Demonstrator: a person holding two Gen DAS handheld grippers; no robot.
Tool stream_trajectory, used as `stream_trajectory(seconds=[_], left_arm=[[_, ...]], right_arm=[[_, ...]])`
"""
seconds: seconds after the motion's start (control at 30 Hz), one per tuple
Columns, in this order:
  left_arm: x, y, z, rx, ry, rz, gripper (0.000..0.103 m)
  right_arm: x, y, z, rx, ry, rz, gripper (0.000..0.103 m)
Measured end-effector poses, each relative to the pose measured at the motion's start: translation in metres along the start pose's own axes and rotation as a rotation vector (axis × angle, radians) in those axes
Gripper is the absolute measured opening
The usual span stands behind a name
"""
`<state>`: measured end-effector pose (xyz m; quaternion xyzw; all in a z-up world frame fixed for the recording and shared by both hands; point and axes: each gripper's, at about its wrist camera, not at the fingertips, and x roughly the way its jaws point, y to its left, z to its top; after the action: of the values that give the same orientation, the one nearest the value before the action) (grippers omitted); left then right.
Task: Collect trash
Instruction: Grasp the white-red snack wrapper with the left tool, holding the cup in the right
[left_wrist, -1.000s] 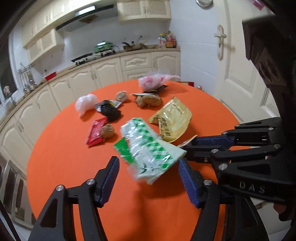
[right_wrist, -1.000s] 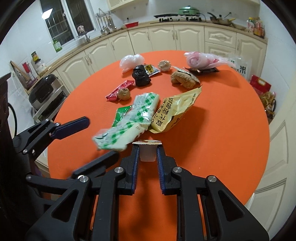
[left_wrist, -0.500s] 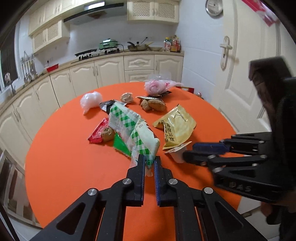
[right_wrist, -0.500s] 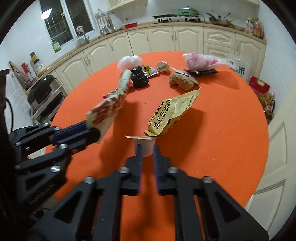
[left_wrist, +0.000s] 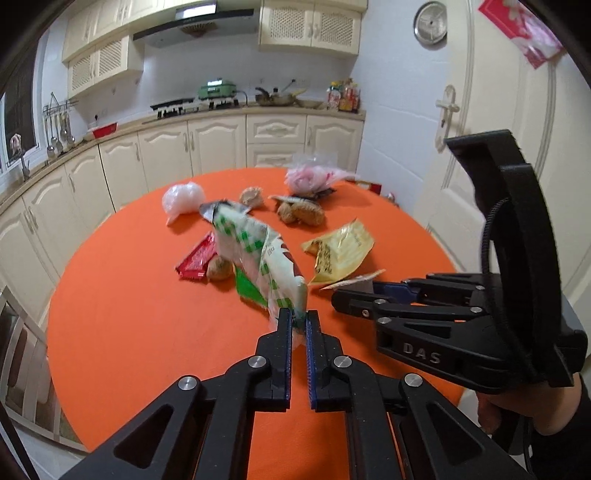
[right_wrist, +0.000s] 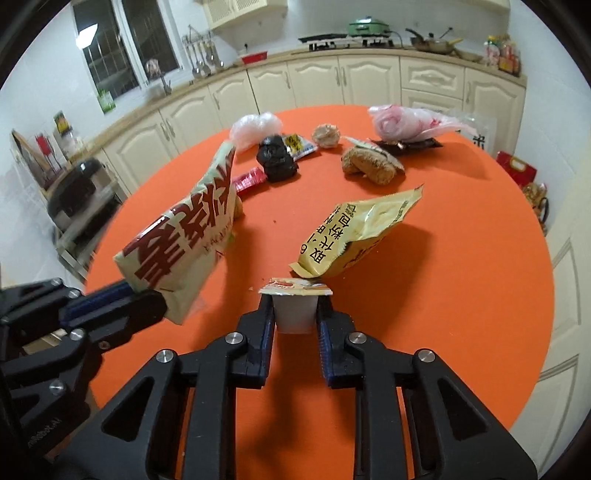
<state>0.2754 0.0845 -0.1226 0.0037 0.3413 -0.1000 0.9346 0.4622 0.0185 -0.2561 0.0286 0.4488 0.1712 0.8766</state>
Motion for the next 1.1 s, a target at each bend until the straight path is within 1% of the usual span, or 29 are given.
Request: stream_trajectory(seconds=[0.07,0.17,0.23,0.3,0.4,0.5,0.6,0.67,0.73,0.8,0.87,1.0,1.1], left_arm=[[-0.005,-0.003,0.001,-0.008,-0.013,-0.016,0.003],[-0.011,-0.004,-0.001,-0.021,-0.019,-0.014,0.003],[-0.016,-0.004,-0.004,-0.033,-0.017,-0.029,0.003],[-0.020,-0.005,-0.009,-0.033,-0.012,-0.026,0.003],[-0.023,-0.005,-0.021,-0.031,0.005,-0.015,0.003],[-0.014,-0.001,-0.033,-0.065,0.044,0.016,0.007],[-0.010,0.004,-0.039,-0.106,0.061,0.008,0.010],[-0.005,0.005,-0.039,-0.111,0.059,0.021,0.017],[-0.002,0.003,-0.038,-0.101,0.052,0.044,0.035],[0.000,0.003,-0.036,-0.094,0.043,0.057,0.041],[0.004,0.000,-0.034,-0.071,0.044,0.044,0.043],[0.014,0.000,-0.025,-0.022,0.019,0.062,0.044],[0.026,0.002,-0.017,0.007,0.008,0.050,0.039]], right_arm=[[-0.012,-0.001,0.000,0.006,-0.017,0.008,0.020],[-0.026,-0.003,0.000,0.012,-0.035,0.023,0.020],[-0.031,-0.003,-0.001,0.010,-0.039,0.026,0.020],[-0.034,-0.002,-0.002,0.009,-0.040,0.035,0.020],[-0.034,0.001,-0.006,0.008,-0.029,0.052,0.020],[-0.025,0.004,-0.009,0.003,-0.015,0.057,0.020],[-0.017,0.009,-0.009,-0.004,-0.006,0.064,0.020],[-0.010,0.011,-0.007,-0.016,0.004,0.063,0.020],[-0.006,0.015,-0.005,-0.031,0.008,0.060,0.020],[-0.002,0.018,-0.002,-0.045,0.012,0.052,0.020],[0.001,0.020,0.001,-0.057,0.014,0.058,0.020],[0.001,0.025,0.007,-0.094,0.016,0.057,0.020],[0.003,0.028,0.012,-0.114,0.021,0.056,0.020]])
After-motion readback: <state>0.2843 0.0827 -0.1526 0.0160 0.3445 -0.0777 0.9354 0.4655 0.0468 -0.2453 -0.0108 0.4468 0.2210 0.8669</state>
